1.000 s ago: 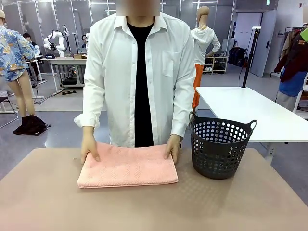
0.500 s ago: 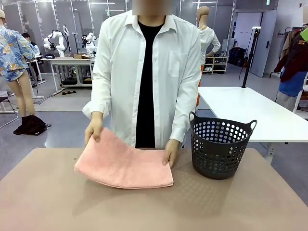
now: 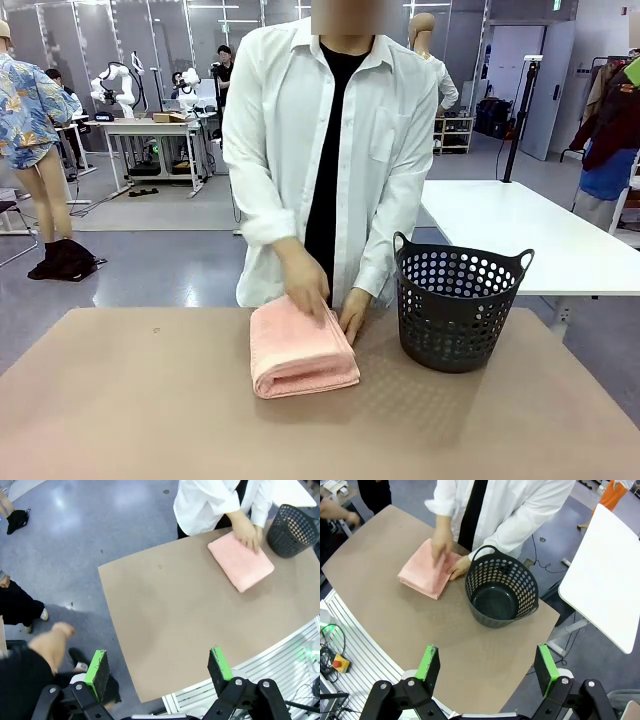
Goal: Fold the towel.
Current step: Pick up the 100 cm Hotel Towel and place it on the left side of the table.
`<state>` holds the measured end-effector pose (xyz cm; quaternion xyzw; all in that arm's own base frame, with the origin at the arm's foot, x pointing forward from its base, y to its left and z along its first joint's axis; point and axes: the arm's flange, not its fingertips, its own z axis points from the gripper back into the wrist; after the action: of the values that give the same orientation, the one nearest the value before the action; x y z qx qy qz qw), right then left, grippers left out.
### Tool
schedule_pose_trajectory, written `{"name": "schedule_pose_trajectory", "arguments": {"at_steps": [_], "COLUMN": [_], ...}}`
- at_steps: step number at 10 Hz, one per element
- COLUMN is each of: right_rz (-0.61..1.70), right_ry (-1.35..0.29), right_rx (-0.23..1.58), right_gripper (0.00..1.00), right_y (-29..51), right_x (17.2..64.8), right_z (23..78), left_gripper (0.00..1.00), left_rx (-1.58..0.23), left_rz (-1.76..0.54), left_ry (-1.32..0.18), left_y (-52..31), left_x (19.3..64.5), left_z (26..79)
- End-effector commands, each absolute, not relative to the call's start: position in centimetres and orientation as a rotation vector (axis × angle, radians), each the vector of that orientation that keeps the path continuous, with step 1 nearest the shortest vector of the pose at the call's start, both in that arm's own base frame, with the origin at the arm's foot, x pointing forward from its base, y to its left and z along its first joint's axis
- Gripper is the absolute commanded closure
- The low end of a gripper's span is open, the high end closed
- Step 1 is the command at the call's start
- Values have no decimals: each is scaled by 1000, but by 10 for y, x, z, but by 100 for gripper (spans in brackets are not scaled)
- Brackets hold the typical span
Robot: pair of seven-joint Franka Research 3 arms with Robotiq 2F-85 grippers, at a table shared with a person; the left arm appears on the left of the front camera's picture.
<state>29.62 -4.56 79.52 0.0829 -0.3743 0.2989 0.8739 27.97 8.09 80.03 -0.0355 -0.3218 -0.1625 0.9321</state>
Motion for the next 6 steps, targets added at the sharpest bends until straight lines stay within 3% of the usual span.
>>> {"name": "schedule_pose_trajectory", "arguments": {"at_steps": [1,6], "right_rz": [625,625], "right_ry": [-781,-781], "right_rx": [173,173], "right_gripper": [5,5], "right_y": [-46,-46], "right_x": [296,296], "right_z": [796,796], "left_gripper": [0,0], "left_rx": [-69,-69], "left_rz": [-330,-330], "left_ry": [-653,-653], "left_y": [81,81], "left_x": [279,279], "left_z": [802,802]}}
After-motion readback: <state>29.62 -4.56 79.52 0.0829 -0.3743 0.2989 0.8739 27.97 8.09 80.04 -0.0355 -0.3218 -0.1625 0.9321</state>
